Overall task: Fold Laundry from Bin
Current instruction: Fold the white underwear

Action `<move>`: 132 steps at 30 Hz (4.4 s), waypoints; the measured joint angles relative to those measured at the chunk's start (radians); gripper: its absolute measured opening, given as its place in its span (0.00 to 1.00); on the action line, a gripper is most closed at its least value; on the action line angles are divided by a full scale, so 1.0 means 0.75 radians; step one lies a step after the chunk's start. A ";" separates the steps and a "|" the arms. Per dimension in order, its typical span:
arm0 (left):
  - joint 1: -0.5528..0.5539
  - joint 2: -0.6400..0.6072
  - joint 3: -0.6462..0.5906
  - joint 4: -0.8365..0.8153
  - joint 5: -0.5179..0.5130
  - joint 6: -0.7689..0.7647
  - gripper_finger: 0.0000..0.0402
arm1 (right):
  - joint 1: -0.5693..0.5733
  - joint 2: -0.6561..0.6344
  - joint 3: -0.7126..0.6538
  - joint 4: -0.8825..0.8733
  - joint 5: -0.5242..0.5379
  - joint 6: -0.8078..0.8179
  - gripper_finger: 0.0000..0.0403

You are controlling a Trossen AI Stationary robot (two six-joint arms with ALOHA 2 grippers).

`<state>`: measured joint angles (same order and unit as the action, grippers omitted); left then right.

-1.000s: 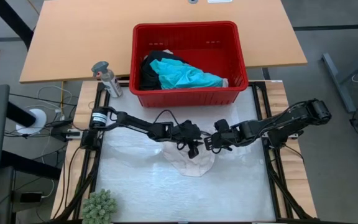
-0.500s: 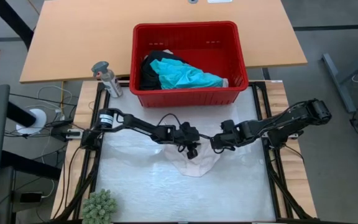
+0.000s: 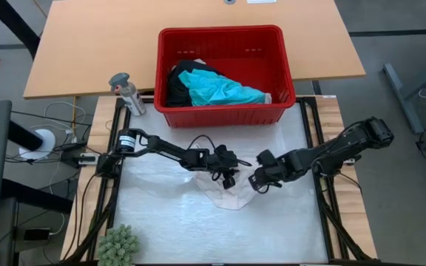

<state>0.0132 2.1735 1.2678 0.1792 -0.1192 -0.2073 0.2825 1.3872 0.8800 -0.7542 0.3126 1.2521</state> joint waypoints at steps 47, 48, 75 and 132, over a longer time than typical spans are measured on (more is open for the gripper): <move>0.008 0.004 -0.003 0.006 0.001 -0.025 0.26 | 0.075 0.269 -0.004 -0.117 -0.098 0.701 0.59; 0.008 0.004 -0.003 0.007 0.005 -0.025 0.26 | 0.068 0.273 -0.004 -0.101 -0.101 0.691 0.59; 0.011 0.005 -0.004 0.022 0.007 -0.018 0.26 | -0.008 0.271 -0.004 -0.095 -0.157 0.619 0.04; 0.039 0.009 0.176 -0.116 0.426 0.043 0.36 | 0.083 0.131 -0.141 -0.043 -0.057 0.869 0.55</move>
<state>0.0422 2.1799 1.4002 0.0925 0.2003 -0.1754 0.3450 1.4857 0.7744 -0.7861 0.2700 1.9038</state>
